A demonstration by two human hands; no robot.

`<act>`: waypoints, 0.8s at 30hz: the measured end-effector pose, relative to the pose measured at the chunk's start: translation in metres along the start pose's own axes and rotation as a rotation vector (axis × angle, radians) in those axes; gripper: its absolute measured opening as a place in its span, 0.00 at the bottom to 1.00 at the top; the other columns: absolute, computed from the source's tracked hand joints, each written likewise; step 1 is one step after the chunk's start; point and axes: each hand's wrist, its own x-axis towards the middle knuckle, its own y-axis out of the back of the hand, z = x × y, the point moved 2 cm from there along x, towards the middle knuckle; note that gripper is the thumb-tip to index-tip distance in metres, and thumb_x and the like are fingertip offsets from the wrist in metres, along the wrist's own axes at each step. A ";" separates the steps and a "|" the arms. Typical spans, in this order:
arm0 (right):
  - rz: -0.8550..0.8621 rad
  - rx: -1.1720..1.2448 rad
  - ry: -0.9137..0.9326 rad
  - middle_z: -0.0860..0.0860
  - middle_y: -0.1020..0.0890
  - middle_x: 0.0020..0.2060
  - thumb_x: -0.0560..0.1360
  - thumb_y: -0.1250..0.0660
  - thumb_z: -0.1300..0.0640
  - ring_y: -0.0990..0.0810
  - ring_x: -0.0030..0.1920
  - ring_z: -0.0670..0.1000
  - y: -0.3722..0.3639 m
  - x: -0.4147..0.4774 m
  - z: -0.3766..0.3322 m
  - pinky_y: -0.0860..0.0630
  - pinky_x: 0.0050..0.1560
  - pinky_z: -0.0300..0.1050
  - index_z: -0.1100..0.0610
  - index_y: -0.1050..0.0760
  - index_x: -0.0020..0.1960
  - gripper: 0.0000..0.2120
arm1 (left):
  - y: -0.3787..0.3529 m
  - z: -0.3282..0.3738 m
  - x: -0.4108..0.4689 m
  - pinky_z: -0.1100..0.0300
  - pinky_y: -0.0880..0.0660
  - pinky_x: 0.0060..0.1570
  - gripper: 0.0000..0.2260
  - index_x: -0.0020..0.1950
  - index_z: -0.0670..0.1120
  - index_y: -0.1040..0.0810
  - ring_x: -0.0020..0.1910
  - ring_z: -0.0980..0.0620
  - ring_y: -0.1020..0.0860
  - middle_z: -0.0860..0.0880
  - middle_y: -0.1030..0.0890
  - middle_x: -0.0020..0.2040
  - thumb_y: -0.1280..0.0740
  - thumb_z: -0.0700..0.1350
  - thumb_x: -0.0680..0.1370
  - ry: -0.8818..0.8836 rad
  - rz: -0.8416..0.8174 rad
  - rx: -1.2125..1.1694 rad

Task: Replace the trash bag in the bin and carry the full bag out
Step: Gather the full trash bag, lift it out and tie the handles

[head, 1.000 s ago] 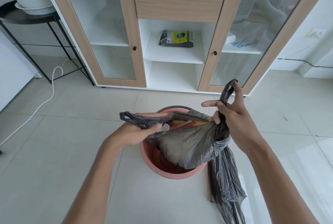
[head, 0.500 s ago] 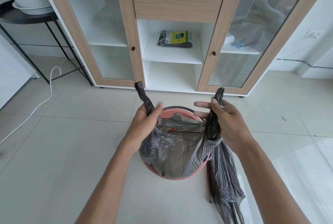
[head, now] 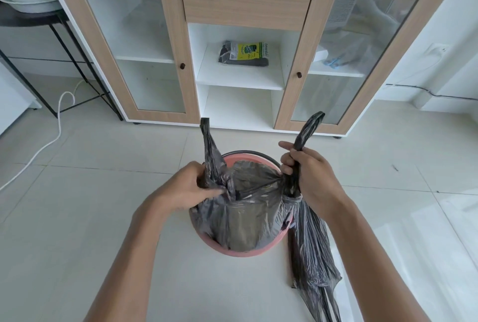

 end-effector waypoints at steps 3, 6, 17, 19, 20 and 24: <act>-0.050 -0.172 0.069 0.54 0.24 0.34 0.84 0.48 0.62 0.24 0.33 0.51 -0.002 -0.005 -0.002 0.27 0.35 0.36 0.66 0.26 0.62 0.15 | -0.002 0.015 -0.004 0.69 0.27 0.36 0.08 0.41 0.47 0.16 0.34 0.63 0.21 0.54 0.16 0.32 0.27 0.51 0.75 -0.025 0.096 -0.118; -0.065 -0.231 0.087 0.57 0.18 0.35 0.85 0.46 0.55 0.15 0.45 0.59 -0.002 -0.007 -0.004 0.21 0.44 0.43 0.59 0.22 0.60 0.16 | -0.005 0.019 0.000 0.56 0.23 0.56 0.13 0.50 0.50 0.16 0.49 0.56 0.18 0.51 0.14 0.46 0.31 0.58 0.76 0.032 0.179 -0.268; -0.045 0.275 -0.077 0.48 0.39 0.29 0.84 0.48 0.57 0.36 0.26 0.47 -0.014 -0.002 -0.002 0.30 0.30 0.35 0.66 0.26 0.63 0.18 | -0.027 0.034 0.013 0.60 0.24 0.40 0.13 0.40 0.48 0.21 0.37 0.54 0.18 0.54 0.17 0.35 0.38 0.46 0.83 0.113 0.246 -1.001; -0.047 0.292 -0.058 0.48 0.41 0.30 0.84 0.47 0.59 0.35 0.27 0.47 -0.015 -0.003 -0.002 0.27 0.41 0.39 0.65 0.25 0.63 0.16 | -0.025 0.035 0.014 0.55 0.24 0.46 0.17 0.35 0.47 0.28 0.39 0.49 0.18 0.49 0.17 0.36 0.42 0.47 0.83 0.146 0.202 -1.246; -0.046 0.328 -0.063 0.48 0.41 0.29 0.83 0.46 0.60 0.35 0.27 0.47 -0.015 -0.003 -0.001 0.26 0.46 0.41 0.65 0.25 0.63 0.15 | -0.024 0.037 0.013 0.52 0.24 0.50 0.17 0.35 0.47 0.30 0.41 0.46 0.17 0.46 0.17 0.38 0.43 0.46 0.83 0.134 0.166 -1.385; -0.016 0.513 -0.197 0.47 0.42 0.25 0.82 0.44 0.62 0.36 0.23 0.46 -0.017 -0.004 0.004 0.26 0.42 0.39 0.62 0.25 0.62 0.13 | -0.024 0.044 0.009 0.52 0.24 0.54 0.13 0.39 0.46 0.29 0.32 0.49 0.19 0.50 0.29 0.27 0.44 0.42 0.83 0.055 0.127 -1.688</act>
